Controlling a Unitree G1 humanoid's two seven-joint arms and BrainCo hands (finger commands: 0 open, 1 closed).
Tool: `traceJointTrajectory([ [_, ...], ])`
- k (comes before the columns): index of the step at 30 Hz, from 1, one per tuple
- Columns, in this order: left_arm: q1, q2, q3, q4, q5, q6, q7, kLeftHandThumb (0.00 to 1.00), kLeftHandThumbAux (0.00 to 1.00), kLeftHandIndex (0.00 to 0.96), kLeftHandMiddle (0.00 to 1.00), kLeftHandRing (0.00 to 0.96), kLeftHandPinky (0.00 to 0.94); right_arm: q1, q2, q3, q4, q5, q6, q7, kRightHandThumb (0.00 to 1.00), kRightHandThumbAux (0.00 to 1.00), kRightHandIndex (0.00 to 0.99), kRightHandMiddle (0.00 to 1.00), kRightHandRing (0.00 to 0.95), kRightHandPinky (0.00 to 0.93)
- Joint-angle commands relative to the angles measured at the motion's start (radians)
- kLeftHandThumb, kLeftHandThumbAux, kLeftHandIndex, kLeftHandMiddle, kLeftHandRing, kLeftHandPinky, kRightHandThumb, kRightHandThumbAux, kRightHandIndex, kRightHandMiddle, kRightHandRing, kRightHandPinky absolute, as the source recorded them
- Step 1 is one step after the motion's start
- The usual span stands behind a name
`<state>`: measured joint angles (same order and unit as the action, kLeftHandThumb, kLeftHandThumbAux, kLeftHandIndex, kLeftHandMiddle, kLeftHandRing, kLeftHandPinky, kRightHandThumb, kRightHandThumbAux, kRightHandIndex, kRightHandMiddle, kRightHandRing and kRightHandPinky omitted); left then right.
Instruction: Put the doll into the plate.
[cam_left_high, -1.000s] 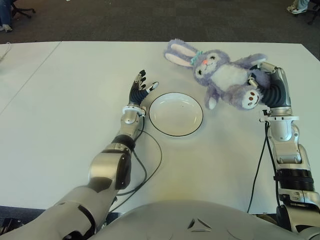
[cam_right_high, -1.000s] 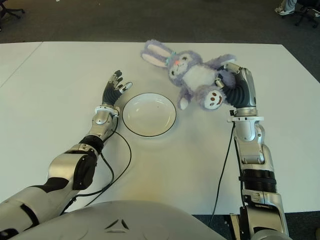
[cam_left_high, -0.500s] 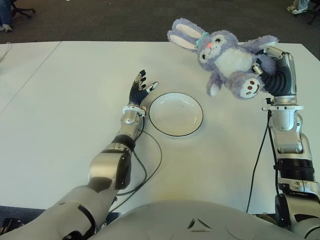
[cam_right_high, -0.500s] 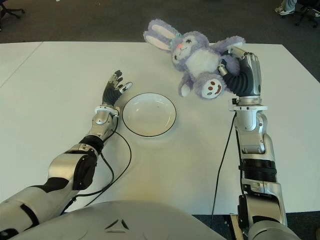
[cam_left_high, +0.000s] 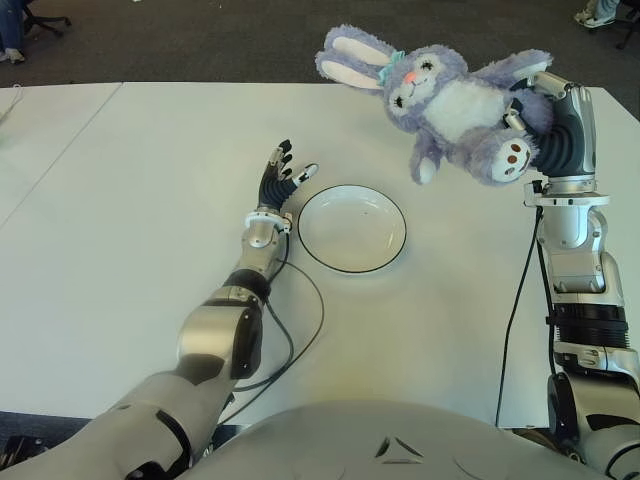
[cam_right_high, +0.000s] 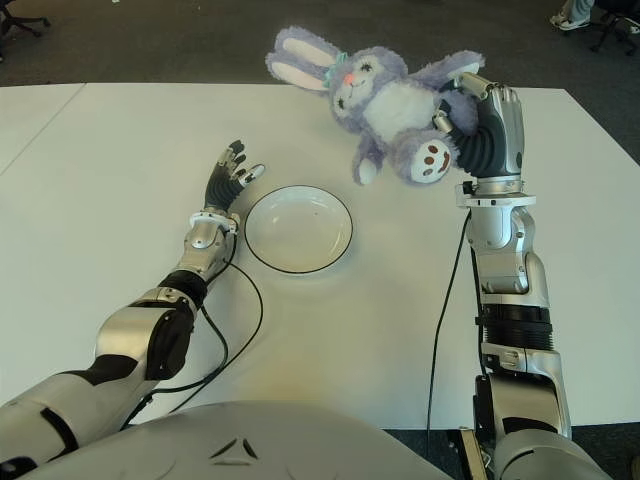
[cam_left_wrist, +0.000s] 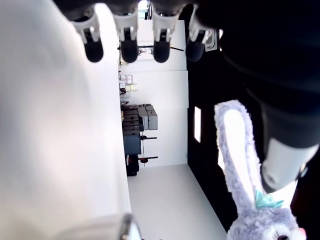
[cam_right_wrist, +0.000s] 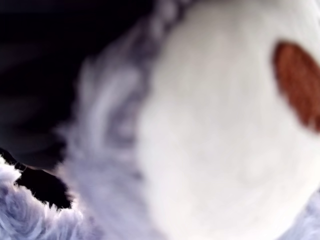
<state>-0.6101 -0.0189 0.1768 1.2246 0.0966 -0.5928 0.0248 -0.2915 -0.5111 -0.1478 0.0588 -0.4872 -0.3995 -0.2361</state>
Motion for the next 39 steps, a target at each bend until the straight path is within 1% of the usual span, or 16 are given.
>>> traceJointTrajectory([
  [1, 0.194, -0.029, -0.016, 0.135, 0.023, 0.122, 0.030, 0.000, 0.621, 0.013, 0.044, 0.037, 0.050, -0.030, 0.015, 0.029, -0.043, -0.018, -0.009, -0.006, 0.699, 0.718, 0.438, 0.849, 0.857, 0.841],
  [4, 0.193, -0.032, -0.016, 0.137, 0.025, 0.129, 0.034, 0.000, 0.607, 0.013, 0.043, 0.035, 0.038, -0.023, 0.029, 0.048, -0.071, -0.024, 0.007, 0.007, 0.699, 0.718, 0.438, 0.850, 0.858, 0.840],
  [7, 0.192, -0.034, -0.006, 0.136, 0.013, 0.120, 0.017, 0.000, 0.589, 0.010, 0.038, 0.030, 0.031, -0.015, 0.047, 0.072, -0.092, -0.024, 0.019, 0.027, 0.699, 0.718, 0.438, 0.851, 0.858, 0.840],
  [10, 0.191, -0.036, 0.001, 0.135, 0.006, 0.116, 0.013, 0.000, 0.570, 0.011, 0.037, 0.026, 0.031, -0.009, 0.053, 0.092, -0.094, -0.008, 0.012, 0.053, 0.699, 0.719, 0.438, 0.851, 0.858, 0.839],
  [15, 0.189, -0.037, 0.004, 0.135, 0.004, 0.115, 0.015, 0.000, 0.558, 0.012, 0.039, 0.026, 0.032, -0.010, 0.058, 0.107, -0.077, 0.003, -0.014, 0.066, 0.699, 0.719, 0.438, 0.853, 0.858, 0.843],
  [23, 0.186, -0.044, 0.022, 0.133, -0.019, 0.115, -0.013, 0.000, 0.580, 0.013, 0.048, 0.032, 0.035, -0.018, 0.069, 0.130, -0.039, 0.025, -0.062, 0.086, 0.699, 0.720, 0.438, 0.862, 0.866, 0.861],
  [26, 0.185, -0.045, 0.025, 0.132, -0.025, 0.117, -0.019, 0.000, 0.590, 0.014, 0.050, 0.033, 0.034, -0.019, 0.079, 0.143, -0.028, 0.030, -0.076, 0.093, 0.699, 0.720, 0.438, 0.863, 0.867, 0.855],
  [30, 0.185, -0.045, 0.017, 0.132, -0.020, 0.115, -0.009, 0.000, 0.609, 0.013, 0.052, 0.035, 0.040, -0.019, 0.084, 0.153, -0.023, 0.034, -0.084, 0.099, 0.699, 0.720, 0.437, 0.863, 0.868, 0.858],
  [34, 0.188, -0.037, 0.004, 0.135, -0.005, 0.128, 0.005, 0.000, 0.621, 0.008, 0.052, 0.037, 0.040, -0.017, 0.086, 0.164, -0.025, 0.026, -0.084, 0.106, 0.699, 0.720, 0.438, 0.866, 0.872, 0.868],
  [39, 0.194, -0.033, -0.006, 0.133, 0.002, 0.114, 0.011, 0.000, 0.616, 0.005, 0.052, 0.038, 0.044, -0.014, 0.087, 0.178, -0.036, 0.004, -0.079, 0.112, 0.699, 0.720, 0.438, 0.867, 0.875, 0.867],
])
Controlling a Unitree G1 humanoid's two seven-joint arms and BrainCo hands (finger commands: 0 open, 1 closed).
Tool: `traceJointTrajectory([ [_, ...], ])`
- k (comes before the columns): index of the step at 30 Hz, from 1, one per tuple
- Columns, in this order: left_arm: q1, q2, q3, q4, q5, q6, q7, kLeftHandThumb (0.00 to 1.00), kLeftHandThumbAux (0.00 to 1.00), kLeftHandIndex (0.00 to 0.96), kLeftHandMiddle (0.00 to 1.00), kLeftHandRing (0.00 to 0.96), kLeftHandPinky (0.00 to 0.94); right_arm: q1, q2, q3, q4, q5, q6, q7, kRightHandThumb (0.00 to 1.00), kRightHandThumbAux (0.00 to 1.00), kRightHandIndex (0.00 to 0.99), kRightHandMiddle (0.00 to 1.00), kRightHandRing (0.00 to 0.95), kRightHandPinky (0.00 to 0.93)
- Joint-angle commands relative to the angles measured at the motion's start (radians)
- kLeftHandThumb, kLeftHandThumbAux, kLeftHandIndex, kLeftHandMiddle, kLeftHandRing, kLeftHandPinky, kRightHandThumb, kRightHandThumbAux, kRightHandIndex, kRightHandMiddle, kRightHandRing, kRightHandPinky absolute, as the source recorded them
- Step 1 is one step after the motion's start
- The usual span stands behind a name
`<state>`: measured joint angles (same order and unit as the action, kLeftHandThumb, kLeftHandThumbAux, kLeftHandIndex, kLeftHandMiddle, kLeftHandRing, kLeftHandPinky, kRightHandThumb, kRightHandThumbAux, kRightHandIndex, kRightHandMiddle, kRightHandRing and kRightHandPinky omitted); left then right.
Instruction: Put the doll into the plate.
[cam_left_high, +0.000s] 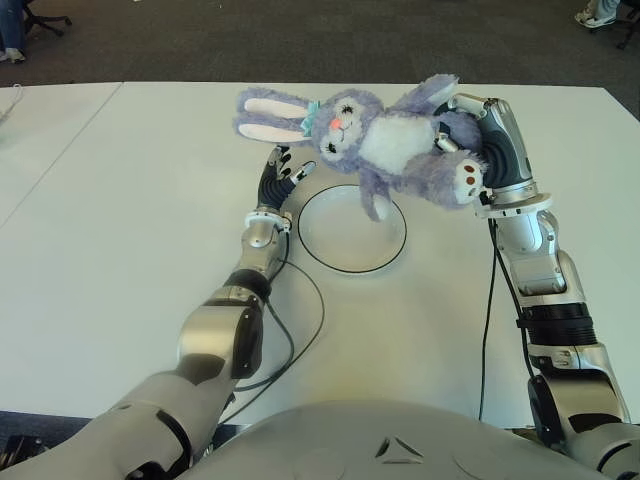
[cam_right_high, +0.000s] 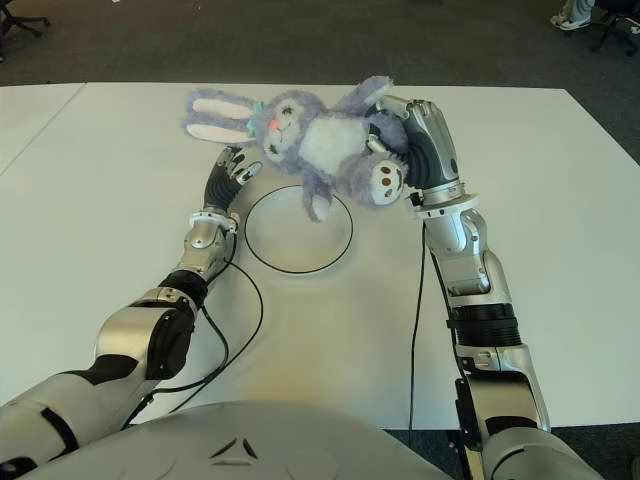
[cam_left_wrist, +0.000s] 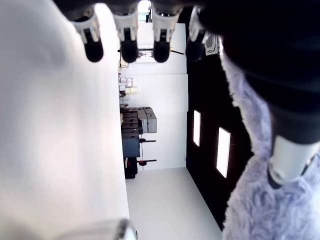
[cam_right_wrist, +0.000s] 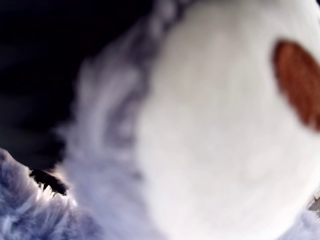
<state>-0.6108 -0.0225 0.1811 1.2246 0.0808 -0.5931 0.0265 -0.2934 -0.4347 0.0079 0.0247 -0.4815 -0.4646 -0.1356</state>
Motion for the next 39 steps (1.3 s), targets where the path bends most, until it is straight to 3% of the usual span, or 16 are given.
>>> traceJointTrajectory([
  [1, 0.194, -0.028, -0.011, 0.133, 0.018, 0.116, 0.010, 0.000, 0.619, 0.005, 0.053, 0.040, 0.051, -0.012, 0.012, 0.026, -0.003, -0.005, -0.013, 0.012, 0.699, 0.719, 0.438, 0.867, 0.875, 0.867],
  [13, 0.191, -0.030, -0.022, 0.136, 0.034, 0.129, 0.034, 0.000, 0.665, 0.015, 0.055, 0.047, 0.054, 0.001, 0.021, 0.060, 0.000, -0.015, -0.044, 0.004, 0.699, 0.720, 0.438, 0.866, 0.877, 0.869],
  [23, 0.189, -0.035, -0.005, 0.136, 0.021, 0.119, 0.022, 0.000, 0.616, 0.009, 0.041, 0.030, 0.037, 0.037, 0.029, 0.093, 0.000, -0.009, -0.079, 0.015, 0.699, 0.722, 0.437, 0.868, 0.880, 0.872],
  [34, 0.181, -0.034, -0.002, 0.136, 0.017, 0.147, 0.014, 0.000, 0.625, 0.008, 0.056, 0.043, 0.048, 0.067, 0.049, 0.126, 0.005, 0.008, -0.075, 0.035, 0.697, 0.723, 0.437, 0.877, 0.889, 0.882],
  [39, 0.185, -0.029, -0.027, 0.134, 0.046, 0.132, 0.060, 0.000, 0.624, 0.025, 0.066, 0.057, 0.064, 0.090, 0.073, 0.154, -0.013, 0.010, -0.060, 0.054, 0.697, 0.722, 0.437, 0.876, 0.884, 0.872],
])
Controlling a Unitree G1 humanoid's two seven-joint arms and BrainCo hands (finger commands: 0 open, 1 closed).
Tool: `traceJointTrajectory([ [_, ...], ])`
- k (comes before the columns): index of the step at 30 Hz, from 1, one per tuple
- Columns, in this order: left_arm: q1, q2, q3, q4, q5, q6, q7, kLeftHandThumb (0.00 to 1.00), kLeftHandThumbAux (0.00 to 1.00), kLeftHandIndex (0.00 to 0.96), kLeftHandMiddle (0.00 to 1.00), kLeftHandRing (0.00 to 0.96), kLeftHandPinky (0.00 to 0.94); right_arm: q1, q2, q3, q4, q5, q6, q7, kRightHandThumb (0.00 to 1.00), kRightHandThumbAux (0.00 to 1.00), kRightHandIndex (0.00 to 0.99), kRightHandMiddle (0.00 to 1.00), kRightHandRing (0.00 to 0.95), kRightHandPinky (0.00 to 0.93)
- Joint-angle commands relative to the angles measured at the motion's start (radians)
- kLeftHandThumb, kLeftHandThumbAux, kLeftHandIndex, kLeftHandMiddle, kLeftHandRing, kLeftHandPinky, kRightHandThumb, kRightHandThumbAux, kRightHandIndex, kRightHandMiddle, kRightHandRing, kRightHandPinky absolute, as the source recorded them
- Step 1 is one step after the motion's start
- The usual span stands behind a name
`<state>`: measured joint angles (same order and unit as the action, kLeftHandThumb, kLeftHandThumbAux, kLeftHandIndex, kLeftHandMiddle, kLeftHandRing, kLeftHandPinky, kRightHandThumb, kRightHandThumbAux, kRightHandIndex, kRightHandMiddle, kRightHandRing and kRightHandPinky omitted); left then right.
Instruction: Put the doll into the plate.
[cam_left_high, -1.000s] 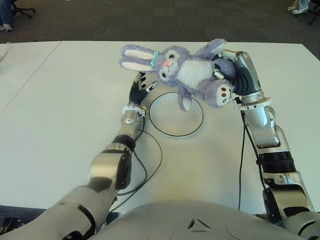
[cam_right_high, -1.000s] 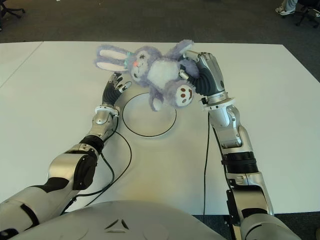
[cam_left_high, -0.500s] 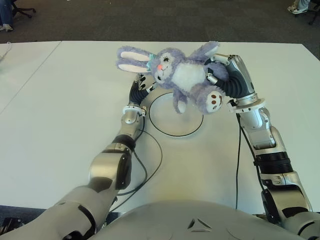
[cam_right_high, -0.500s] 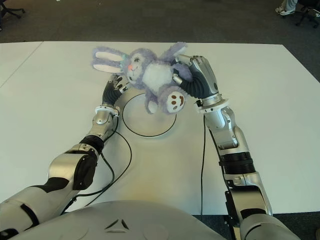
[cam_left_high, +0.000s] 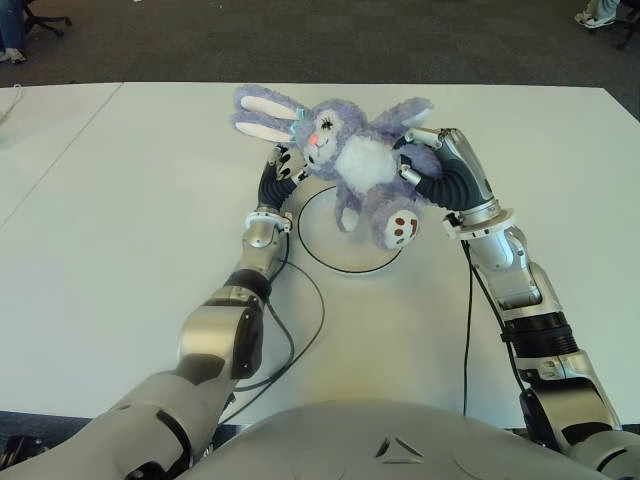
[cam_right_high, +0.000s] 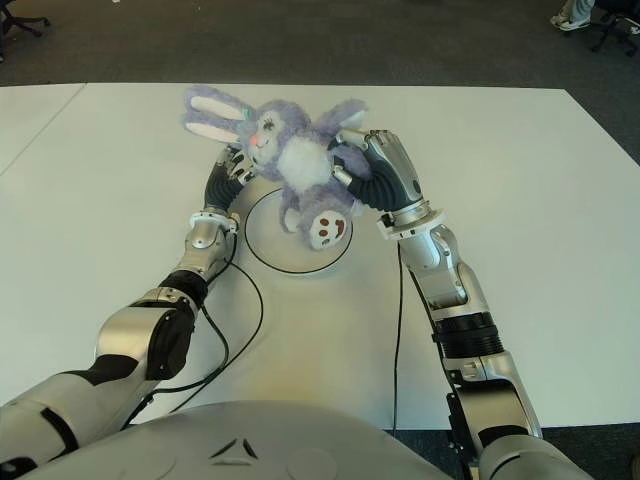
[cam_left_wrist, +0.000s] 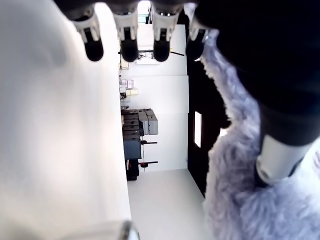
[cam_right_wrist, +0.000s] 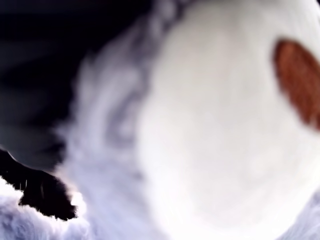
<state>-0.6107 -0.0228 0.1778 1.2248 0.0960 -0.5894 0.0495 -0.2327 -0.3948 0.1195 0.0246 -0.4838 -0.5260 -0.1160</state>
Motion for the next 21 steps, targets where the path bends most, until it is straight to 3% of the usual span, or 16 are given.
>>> traceJointTrajectory([
  [1, 0.185, -0.028, -0.027, 0.133, 0.035, 0.128, 0.042, 0.000, 0.625, 0.025, 0.067, 0.057, 0.065, 0.033, 0.036, 0.046, -0.016, 0.013, 0.004, 0.039, 0.697, 0.722, 0.437, 0.876, 0.884, 0.872],
  [11, 0.178, -0.028, -0.046, 0.136, 0.048, 0.162, 0.085, 0.000, 0.659, 0.038, 0.084, 0.086, 0.103, 0.074, 0.058, 0.081, -0.082, 0.025, 0.055, 0.114, 0.699, 0.720, 0.437, 0.894, 0.887, 0.880],
  [21, 0.182, -0.032, -0.054, 0.134, 0.043, 0.147, 0.089, 0.000, 0.618, 0.026, 0.065, 0.066, 0.069, 0.113, 0.076, 0.092, -0.159, 0.008, 0.144, 0.174, 0.701, 0.718, 0.437, 0.901, 0.889, 0.886],
])
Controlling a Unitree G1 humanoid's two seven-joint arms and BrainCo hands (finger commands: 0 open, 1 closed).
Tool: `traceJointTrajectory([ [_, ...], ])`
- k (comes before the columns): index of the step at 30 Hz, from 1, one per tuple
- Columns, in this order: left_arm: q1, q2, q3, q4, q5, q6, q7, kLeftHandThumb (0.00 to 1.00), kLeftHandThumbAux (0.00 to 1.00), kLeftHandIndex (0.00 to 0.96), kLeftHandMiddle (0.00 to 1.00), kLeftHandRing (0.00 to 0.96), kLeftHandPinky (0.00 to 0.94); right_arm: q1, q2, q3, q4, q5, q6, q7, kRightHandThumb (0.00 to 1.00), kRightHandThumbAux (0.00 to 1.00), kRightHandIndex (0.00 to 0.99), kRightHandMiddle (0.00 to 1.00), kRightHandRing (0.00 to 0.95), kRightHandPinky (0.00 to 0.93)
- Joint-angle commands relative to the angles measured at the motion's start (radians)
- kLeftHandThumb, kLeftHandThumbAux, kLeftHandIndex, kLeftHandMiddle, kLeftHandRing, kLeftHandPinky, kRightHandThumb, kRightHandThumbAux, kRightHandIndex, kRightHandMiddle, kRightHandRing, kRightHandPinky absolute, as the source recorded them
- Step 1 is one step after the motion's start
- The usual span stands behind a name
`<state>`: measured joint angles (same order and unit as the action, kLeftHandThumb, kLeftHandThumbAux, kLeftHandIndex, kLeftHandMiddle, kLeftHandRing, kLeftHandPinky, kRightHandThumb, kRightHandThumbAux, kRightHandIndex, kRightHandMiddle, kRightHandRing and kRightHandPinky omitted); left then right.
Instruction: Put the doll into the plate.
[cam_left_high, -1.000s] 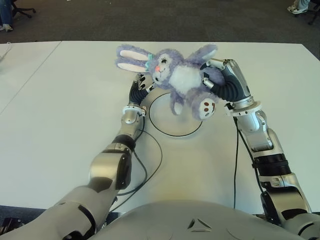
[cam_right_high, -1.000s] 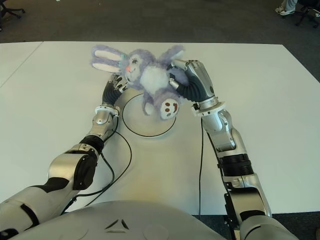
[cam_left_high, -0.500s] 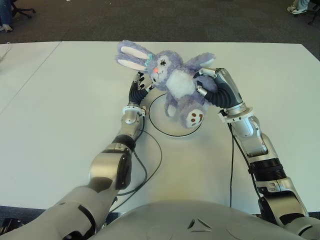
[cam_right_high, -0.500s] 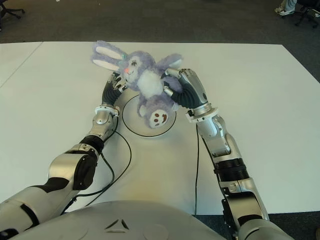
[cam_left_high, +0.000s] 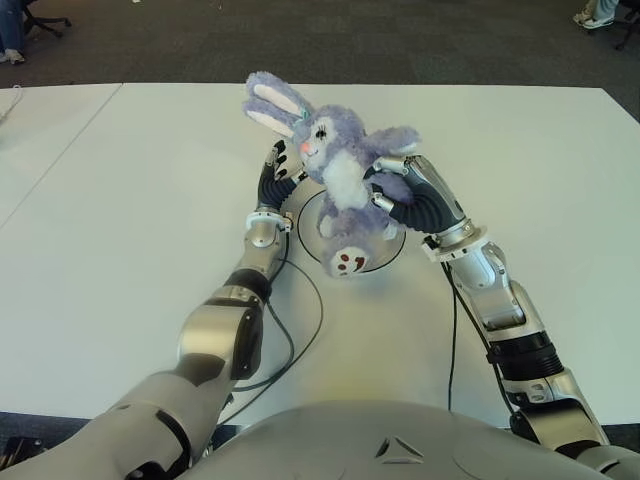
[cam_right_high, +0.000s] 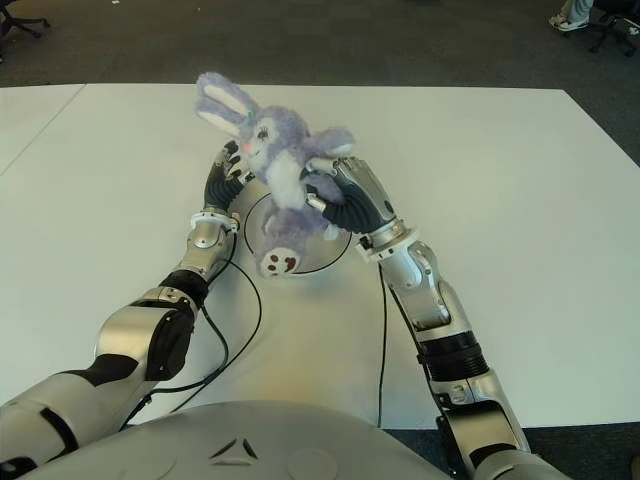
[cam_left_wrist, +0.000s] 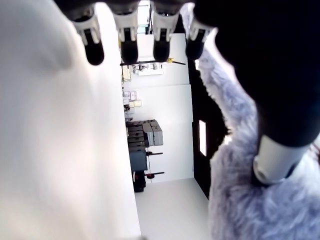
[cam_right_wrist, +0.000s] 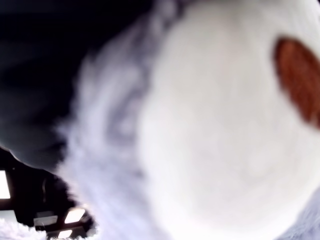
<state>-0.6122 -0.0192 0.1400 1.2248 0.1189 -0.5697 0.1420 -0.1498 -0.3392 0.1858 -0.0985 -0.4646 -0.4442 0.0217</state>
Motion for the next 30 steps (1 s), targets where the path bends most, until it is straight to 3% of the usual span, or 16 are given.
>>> traceJointTrajectory([
  [1, 0.183, -0.035, -0.016, 0.134, 0.020, 0.127, -0.004, 0.000, 0.607, 0.016, 0.059, 0.058, 0.060, 0.033, 0.023, 0.027, -0.041, -0.020, 0.071, 0.037, 0.701, 0.718, 0.437, 0.902, 0.890, 0.888],
  [8, 0.182, -0.035, -0.022, 0.133, 0.026, 0.126, 0.011, 0.000, 0.599, 0.007, 0.056, 0.047, 0.050, 0.069, 0.032, 0.051, -0.057, -0.068, 0.107, 0.036, 0.701, 0.718, 0.438, 0.895, 0.887, 0.884],
  [17, 0.185, -0.038, -0.032, 0.134, 0.035, 0.125, 0.023, 0.000, 0.631, 0.044, 0.072, 0.059, 0.057, 0.121, 0.034, 0.081, -0.026, -0.098, 0.074, 0.006, 0.702, 0.719, 0.438, 0.890, 0.888, 0.885],
  [25, 0.182, -0.044, -0.001, 0.135, 0.005, 0.131, -0.033, 0.000, 0.632, 0.036, 0.051, 0.035, 0.031, 0.141, 0.028, 0.102, -0.005, -0.096, 0.047, -0.001, 0.702, 0.718, 0.438, 0.890, 0.888, 0.885],
  [30, 0.207, -0.024, 0.013, 0.128, -0.013, 0.098, -0.058, 0.000, 0.631, 0.032, 0.051, 0.035, 0.035, 0.157, 0.027, 0.105, -0.005, -0.095, 0.051, -0.004, 0.703, 0.718, 0.438, 0.893, 0.889, 0.886],
])
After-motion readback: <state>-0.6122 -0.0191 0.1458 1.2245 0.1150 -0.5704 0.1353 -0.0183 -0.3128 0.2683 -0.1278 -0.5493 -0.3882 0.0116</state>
